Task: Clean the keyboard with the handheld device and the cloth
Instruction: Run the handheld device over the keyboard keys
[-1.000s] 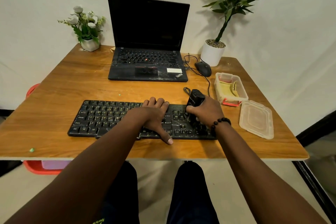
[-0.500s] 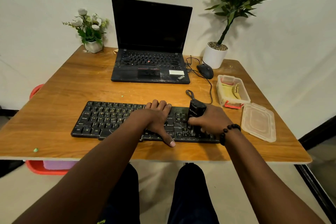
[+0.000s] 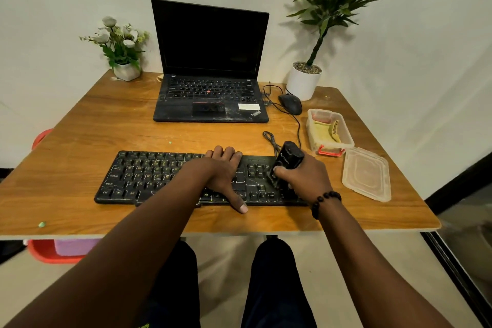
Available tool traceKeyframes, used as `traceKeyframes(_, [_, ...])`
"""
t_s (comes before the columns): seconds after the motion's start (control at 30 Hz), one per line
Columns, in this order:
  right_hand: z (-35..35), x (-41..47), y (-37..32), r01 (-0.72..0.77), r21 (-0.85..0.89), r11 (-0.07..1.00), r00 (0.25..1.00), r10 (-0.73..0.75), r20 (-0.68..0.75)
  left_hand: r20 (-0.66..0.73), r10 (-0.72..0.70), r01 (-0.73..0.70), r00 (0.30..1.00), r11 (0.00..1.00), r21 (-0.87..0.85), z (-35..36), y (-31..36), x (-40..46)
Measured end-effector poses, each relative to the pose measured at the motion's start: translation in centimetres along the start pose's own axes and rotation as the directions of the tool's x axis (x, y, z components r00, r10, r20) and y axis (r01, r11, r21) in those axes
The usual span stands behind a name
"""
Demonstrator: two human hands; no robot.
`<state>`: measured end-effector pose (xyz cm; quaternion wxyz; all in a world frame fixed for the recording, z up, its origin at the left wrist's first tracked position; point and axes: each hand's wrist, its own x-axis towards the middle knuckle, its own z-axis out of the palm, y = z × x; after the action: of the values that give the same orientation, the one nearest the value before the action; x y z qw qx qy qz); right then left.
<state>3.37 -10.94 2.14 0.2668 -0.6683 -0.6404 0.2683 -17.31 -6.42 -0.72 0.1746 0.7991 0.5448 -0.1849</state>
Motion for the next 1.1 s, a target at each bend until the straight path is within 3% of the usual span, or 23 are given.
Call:
traceKeyframes(0.1, [0.2,-0.9,-0.1,0.007,-0.046,0.999,0.995,-0.002,0.102,0.003,-0.003,0.003,1.0,1.0,0.011,0.0,0.0,0.0])
traceKeyframes(0.23, [0.9,-1.9,-0.1,0.028,0.011,1.0,0.997,-0.028,-0.072,0.017,-0.008,0.008,1.0,0.999,0.035,-0.3,0.1,0.0])
traceKeyframes(0.37, [1.2,-3.4,0.2,0.017,0.012,1.0,1.0,-0.017,-0.016,0.013,-0.014,0.014,1.0,0.999,0.032,-0.4,0.3,-0.2])
traceKeyframes(0.5, [1.4,-4.3,0.6,0.014,0.134,0.991,0.99,0.005,-0.139,0.011,-0.013,0.012,1.0,0.999,0.037,-0.4,0.4,-0.2])
traceKeyframes(0.63, [1.7,-5.4,1.4,-0.058,0.183,0.981,0.996,0.071,-0.062,0.0,-0.011,0.011,1.0,0.999,0.036,-0.3,0.4,-0.4])
traceKeyframes(0.73, [1.2,-5.4,1.5,-0.057,0.27,0.961,0.977,0.109,-0.181,0.0,-0.01,0.01,1.0,0.999,0.033,-0.4,0.5,-0.6])
traceKeyframes(0.8, [1.7,-5.9,1.4,-0.042,0.269,0.962,0.974,0.1,-0.205,-0.002,-0.011,0.011,1.0,0.999,0.037,-0.4,0.5,-0.5])
traceKeyframes(0.9, [2.1,-6.4,1.4,-0.026,0.194,0.981,0.991,0.05,-0.123,0.003,-0.013,0.013,1.0,0.999,0.029,-0.4,0.4,-0.5])
traceKeyframes(1.03, [2.6,-6.1,1.5,-0.013,0.25,0.968,0.964,0.079,-0.255,0.006,-0.008,0.008,1.0,0.999,0.037,-0.4,0.4,-0.5])
traceKeyframes(1.1, [3.1,-6.2,1.7,-0.013,0.212,0.977,0.97,0.064,-0.233,0.004,-0.007,0.006,1.0,0.999,0.035,-0.3,0.3,-0.4])
